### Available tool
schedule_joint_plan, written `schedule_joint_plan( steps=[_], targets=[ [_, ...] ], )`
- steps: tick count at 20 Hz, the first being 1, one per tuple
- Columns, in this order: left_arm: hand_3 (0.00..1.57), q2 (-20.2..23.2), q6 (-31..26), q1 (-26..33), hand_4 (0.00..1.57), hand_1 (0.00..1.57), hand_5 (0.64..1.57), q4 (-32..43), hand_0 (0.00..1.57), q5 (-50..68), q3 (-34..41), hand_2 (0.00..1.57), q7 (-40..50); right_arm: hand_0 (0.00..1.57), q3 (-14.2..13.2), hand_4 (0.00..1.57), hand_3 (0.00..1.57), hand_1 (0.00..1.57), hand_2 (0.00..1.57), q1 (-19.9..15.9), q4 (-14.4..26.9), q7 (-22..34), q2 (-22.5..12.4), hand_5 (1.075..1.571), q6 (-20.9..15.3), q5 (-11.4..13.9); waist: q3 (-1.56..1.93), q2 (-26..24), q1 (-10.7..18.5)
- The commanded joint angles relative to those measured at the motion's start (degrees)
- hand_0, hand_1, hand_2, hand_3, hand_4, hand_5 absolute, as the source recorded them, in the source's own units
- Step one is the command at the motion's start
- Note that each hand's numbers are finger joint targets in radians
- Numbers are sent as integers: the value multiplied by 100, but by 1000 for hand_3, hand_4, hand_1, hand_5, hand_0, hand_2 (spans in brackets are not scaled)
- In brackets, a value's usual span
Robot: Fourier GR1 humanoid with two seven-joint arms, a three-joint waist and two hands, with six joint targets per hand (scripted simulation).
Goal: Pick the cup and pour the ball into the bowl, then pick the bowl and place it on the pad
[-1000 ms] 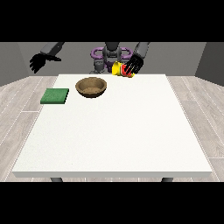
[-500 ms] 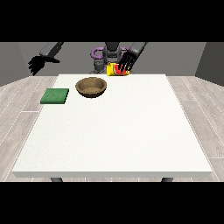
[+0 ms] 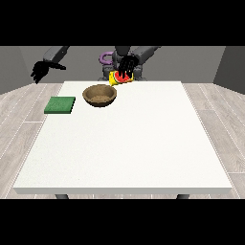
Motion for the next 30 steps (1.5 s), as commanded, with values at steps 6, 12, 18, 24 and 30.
schedule_joint_plan(
  steps=[6, 12, 18, 24, 30],
  targets=[
    [1571, -15, -459, -52, 898, 288, 1562, -35, 288, -945, -855, 1571, 434, 0, 273, 0, 264, 0, 0, -466, -96, 43, 528, 1527, -391, 131, -3, 179, -173],
    [1571, -15, -1412, -404, 1196, 0, 1434, -303, 0, -1320, -1438, 1571, 738, 0, 63, 0, 190, 0, 0, -777, 174, 68, 59, 1521, 54, -63, 1, 535, -318],
    [1571, 202, -2496, -1302, 1200, 769, 1416, -41, 769, -1477, -1140, 1571, -99, 0, 266, 0, 239, 0, 0, -688, 160, 386, 377, 1521, -210, 62, -1, -63, -333],
    [1571, -9, -3145, -1355, 1191, 1557, 1467, -653, 1557, -2178, -1722, 1571, 315, 0, 131, 0, 172, 0, 0, -555, 468, -94, 168, 1516, -25, 44, 3, 180, -181],
    [1571, 170, -2687, -1050, 1201, 1516, 1462, -616, 1516, -2491, -1158, 1571, -290, 0, 171, 429, 0, 0, 0, -397, 404, -33, 300, 1555, 78, -50, -3, 195, -123]
  ],
)
